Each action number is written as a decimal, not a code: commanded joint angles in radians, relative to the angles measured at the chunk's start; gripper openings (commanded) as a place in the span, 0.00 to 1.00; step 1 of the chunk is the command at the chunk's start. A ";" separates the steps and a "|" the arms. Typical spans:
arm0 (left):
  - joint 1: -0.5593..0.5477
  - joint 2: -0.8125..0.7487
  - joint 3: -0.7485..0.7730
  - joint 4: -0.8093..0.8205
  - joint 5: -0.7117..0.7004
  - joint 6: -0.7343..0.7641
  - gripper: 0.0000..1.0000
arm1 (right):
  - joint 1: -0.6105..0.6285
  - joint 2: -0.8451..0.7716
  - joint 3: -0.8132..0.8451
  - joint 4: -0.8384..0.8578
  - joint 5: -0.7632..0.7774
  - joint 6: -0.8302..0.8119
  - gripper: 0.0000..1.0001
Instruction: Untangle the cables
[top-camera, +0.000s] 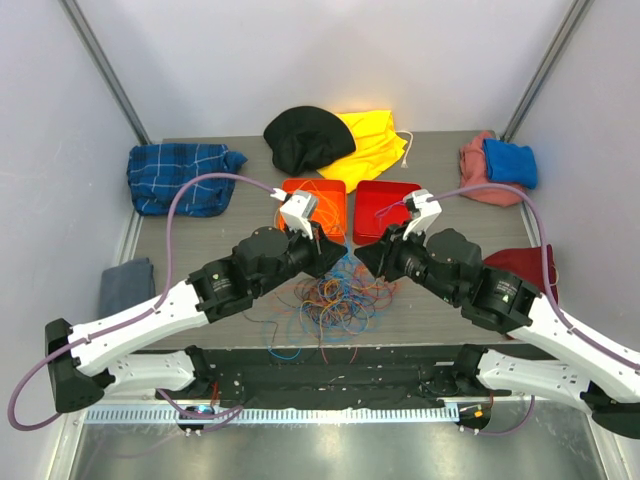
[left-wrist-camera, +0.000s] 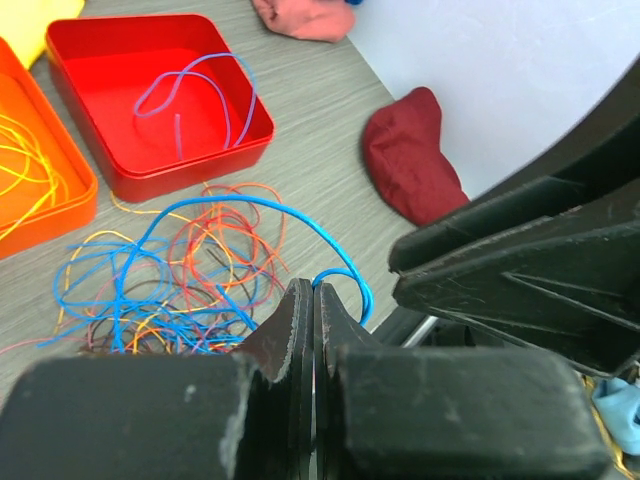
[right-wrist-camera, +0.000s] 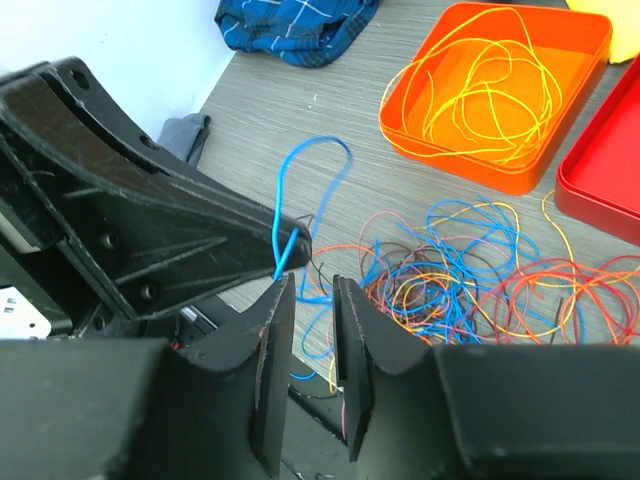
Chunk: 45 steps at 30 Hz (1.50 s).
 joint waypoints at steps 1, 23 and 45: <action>0.003 -0.027 0.001 0.067 0.046 -0.001 0.00 | 0.003 0.001 0.000 0.070 -0.005 0.015 0.32; 0.001 -0.021 -0.019 0.090 0.077 -0.012 0.00 | 0.002 0.023 0.006 0.108 -0.010 0.018 0.33; 0.001 -0.021 -0.034 0.107 0.083 -0.021 0.00 | 0.002 0.039 -0.003 0.116 -0.034 0.026 0.24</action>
